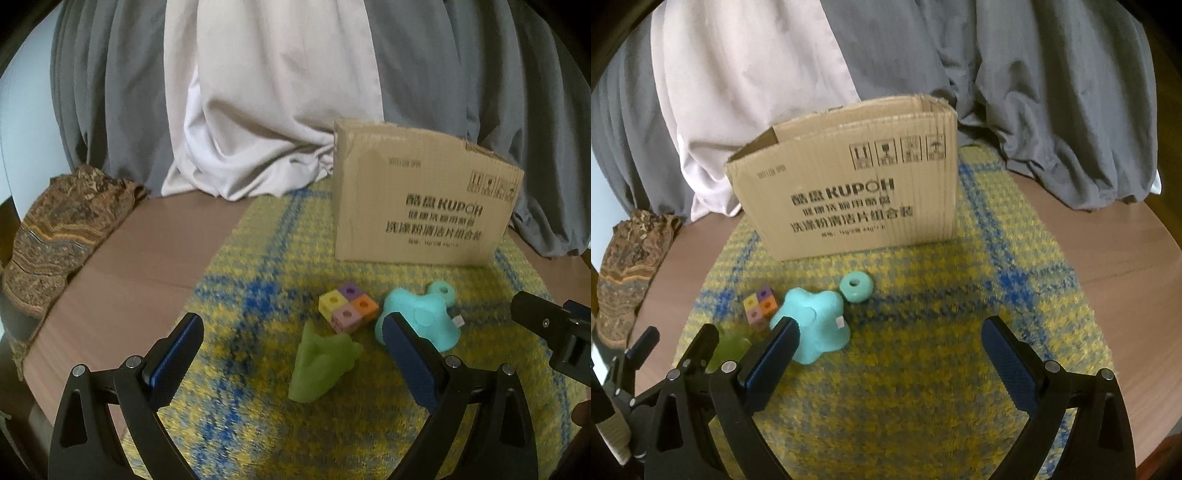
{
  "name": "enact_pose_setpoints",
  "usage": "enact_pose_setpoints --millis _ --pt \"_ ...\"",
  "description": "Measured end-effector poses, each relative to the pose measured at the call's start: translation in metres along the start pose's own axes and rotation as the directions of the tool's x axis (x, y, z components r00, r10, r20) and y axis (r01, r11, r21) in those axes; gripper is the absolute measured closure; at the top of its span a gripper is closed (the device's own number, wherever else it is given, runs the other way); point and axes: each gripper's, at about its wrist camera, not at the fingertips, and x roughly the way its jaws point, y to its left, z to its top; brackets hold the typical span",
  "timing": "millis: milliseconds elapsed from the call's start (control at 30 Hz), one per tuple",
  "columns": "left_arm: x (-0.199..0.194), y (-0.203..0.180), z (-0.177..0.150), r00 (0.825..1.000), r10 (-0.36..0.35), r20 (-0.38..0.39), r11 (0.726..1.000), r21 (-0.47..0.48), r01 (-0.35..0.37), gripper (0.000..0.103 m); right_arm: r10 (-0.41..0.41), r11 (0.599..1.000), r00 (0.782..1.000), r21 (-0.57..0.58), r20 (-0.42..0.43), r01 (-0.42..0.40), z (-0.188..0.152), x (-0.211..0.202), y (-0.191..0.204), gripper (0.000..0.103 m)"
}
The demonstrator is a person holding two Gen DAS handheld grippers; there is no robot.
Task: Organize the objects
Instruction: 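Grasp the green dinosaur with the left gripper while the right grasps the teal star plush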
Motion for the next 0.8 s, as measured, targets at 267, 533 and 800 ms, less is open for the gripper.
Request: enact_pose_setpoints --millis 267,533,800 --pt "0.017 -0.002 -0.01 0.999 -0.019 -0.047 1.0 0.004 0.019 0.004 -0.004 1.0 1.0 0.001 -0.031 0.004 -0.006 0.013 -0.002 0.004" --pt "0.036 -0.002 -0.014 0.993 -0.036 -0.112 0.999 0.001 0.036 0.005 -0.003 1.0 0.999 -0.002 -0.048 0.003 -0.006 0.022 -0.001 0.004" --pt "0.045 -0.004 -0.014 0.987 -0.055 -0.153 0.998 0.007 0.057 0.02 0.001 1.0 0.998 0.0 -0.059 -0.001 -0.006 0.027 0.0 0.004"
